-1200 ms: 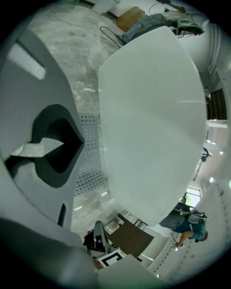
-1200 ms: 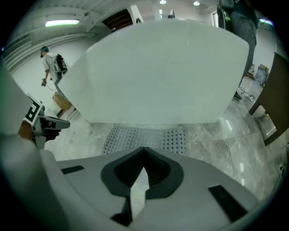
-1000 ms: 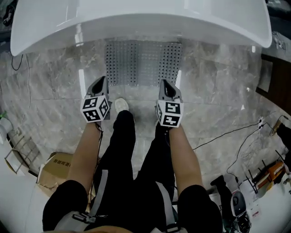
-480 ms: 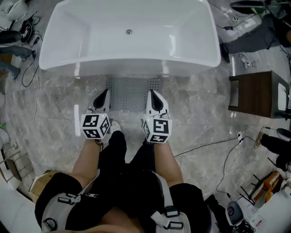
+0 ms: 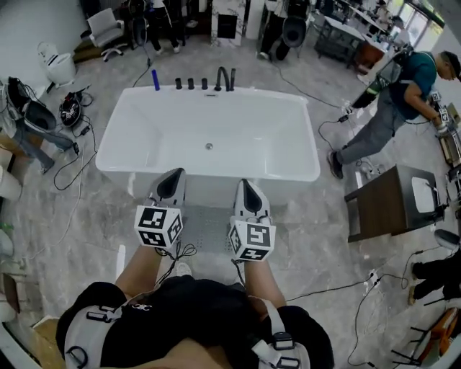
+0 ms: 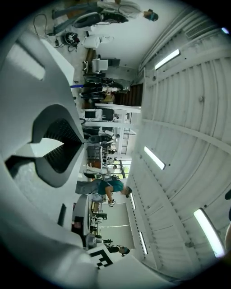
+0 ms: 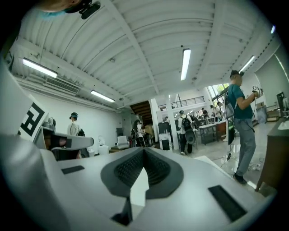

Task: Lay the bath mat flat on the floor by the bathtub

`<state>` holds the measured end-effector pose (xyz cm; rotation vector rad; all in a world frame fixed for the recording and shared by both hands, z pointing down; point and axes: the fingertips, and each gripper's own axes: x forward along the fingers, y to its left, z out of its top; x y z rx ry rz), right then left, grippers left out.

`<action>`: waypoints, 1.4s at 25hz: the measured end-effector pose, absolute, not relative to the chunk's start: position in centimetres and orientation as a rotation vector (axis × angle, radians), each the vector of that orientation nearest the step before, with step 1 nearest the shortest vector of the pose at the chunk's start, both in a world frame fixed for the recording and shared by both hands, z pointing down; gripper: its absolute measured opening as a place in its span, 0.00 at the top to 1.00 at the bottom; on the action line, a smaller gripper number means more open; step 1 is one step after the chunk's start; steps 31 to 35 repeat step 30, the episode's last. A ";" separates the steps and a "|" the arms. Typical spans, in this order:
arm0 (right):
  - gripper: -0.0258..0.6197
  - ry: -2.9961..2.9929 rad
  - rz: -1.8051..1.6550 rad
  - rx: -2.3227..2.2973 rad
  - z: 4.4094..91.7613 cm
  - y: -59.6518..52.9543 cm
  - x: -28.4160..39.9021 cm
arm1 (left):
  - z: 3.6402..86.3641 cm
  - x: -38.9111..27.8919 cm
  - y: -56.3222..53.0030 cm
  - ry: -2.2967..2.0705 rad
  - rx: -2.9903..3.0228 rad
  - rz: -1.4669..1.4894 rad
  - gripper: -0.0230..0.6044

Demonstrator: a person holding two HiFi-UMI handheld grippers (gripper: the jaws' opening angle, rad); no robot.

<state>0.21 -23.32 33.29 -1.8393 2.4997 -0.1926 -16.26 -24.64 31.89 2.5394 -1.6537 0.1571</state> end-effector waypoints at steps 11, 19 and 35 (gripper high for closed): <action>0.95 2.344 0.008 -1.902 25.2 -21.6 3.4 | 27.2 -15.0 -22.6 -1.633 2.631 0.101 0.96; 0.95 2.349 -0.020 -1.881 26.2 -20.3 3.3 | 27.9 -14.2 -21.9 -1.588 2.659 0.151 0.96; 0.95 2.320 -0.062 -1.927 26.8 -19.4 4.1 | 28.3 -14.3 -21.3 -1.563 2.649 0.155 0.96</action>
